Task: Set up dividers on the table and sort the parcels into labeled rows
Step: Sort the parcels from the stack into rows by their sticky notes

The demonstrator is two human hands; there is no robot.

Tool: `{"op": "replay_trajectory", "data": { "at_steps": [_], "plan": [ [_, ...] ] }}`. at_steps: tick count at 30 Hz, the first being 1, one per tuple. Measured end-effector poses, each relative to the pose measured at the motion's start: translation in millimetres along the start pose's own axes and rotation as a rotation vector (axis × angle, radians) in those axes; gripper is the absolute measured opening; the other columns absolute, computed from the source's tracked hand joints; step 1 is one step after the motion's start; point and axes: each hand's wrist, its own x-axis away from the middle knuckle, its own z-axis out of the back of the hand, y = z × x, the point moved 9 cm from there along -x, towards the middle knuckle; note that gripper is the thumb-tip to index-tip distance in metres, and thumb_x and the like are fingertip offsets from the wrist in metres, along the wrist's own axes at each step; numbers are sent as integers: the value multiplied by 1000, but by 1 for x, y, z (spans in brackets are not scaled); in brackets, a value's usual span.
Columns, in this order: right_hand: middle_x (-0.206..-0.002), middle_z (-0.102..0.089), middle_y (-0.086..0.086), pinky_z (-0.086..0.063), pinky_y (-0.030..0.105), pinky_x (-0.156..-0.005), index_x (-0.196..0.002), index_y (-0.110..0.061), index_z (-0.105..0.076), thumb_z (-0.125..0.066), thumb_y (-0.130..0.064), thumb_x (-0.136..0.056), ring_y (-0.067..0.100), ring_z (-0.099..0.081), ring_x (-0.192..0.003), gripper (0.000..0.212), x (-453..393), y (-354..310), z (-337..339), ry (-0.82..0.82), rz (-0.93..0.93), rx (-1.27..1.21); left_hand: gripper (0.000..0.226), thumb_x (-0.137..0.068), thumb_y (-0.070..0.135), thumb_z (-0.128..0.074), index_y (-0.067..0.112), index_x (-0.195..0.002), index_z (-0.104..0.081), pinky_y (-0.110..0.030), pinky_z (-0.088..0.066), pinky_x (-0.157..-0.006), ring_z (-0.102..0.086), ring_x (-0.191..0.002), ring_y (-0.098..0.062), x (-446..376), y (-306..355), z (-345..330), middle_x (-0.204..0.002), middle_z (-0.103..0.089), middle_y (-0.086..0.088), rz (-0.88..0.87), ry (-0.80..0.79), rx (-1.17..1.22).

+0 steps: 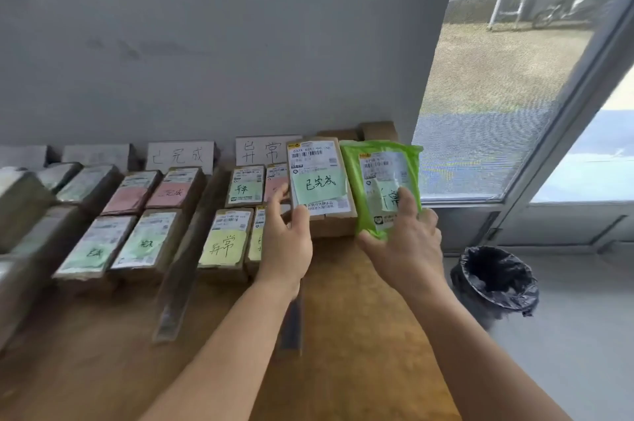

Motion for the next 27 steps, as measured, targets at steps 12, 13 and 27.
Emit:
{"op": "replay_trajectory", "data": {
  "at_steps": [12,13,27],
  "plan": [
    [-135,-33,16,-38,44,-95,-145,-33,-9,-63,-52,-71,38,-37,-119,94,149,-106,-65,-67,53,11,43,-98,24,-45,35,-139,-38,-50,-41,-104,-51,-121,-19,70,-4,186,-130,-57,3,1,60,52],
    [-134,-33,16,-38,44,-94,-145,-32,-9,-63,-53,-71,37,-38,-118,93,158,-110,-72,-77,52,21,43,-98,25,-45,35,-139,-38,-50,-40,-105,-50,-122,-19,73,-6,197,-130,-57,4,8,61,50],
    [-126,-35,14,-42,40,-89,-139,-25,-17,-62,-53,-78,35,-40,-113,81,210,-101,-191,-344,-26,219,44,-100,24,-46,42,-139,-34,-32,-46,-82,-56,-98,0,90,-40,276,-88,-66,33,63,168,128]
  ]
}}
